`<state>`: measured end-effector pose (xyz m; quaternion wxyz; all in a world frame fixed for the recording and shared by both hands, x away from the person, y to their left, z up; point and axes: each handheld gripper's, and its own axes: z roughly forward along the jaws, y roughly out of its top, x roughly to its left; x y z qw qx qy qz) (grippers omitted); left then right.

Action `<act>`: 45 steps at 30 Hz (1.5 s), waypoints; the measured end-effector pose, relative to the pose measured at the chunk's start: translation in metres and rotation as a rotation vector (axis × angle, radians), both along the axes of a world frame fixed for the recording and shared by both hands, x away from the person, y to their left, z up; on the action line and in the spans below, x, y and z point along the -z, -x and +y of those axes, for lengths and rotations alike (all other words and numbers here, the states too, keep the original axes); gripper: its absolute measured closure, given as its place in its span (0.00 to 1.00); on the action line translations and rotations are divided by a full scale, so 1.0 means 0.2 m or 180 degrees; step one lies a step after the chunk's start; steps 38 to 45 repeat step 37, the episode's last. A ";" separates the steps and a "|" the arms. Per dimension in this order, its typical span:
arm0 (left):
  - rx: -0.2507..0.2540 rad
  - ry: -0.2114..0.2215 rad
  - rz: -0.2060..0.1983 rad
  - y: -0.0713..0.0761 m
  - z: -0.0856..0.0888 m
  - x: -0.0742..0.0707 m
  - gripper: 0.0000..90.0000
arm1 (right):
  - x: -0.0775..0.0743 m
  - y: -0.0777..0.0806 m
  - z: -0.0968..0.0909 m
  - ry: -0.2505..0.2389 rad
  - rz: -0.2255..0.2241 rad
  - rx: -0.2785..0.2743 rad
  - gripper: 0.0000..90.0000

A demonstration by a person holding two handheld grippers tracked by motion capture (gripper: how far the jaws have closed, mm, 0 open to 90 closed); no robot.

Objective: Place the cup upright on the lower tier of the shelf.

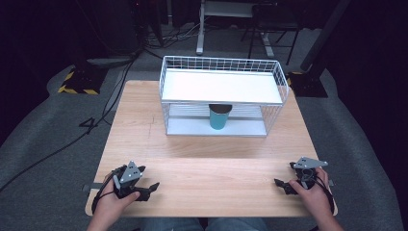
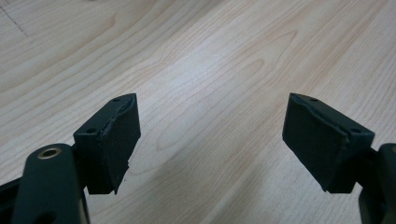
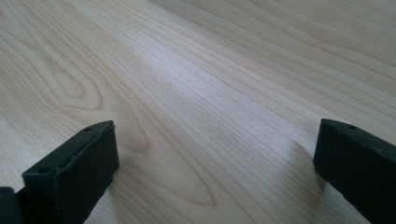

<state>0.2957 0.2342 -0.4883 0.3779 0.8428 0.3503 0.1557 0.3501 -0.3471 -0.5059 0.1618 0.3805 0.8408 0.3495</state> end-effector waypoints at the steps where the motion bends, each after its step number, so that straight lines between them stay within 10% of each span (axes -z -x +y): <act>1: 0.0008 -0.0007 0.0014 0.00 0.00 0.01 0.22 | 0.00 0.00 0.00 -0.0001 0.0002 -0.0004 0.00; 10: 0.0009 -0.0190 0.0126 -0.01 -0.04 0.08 0.20 | 0.00 0.00 0.00 0.0003 0.0000 -0.0001 0.00; 45: -0.0220 -0.0163 0.0231 -0.05 -0.05 0.08 0.12 | 0.00 0.00 0.00 0.0002 0.0002 -0.0064 0.00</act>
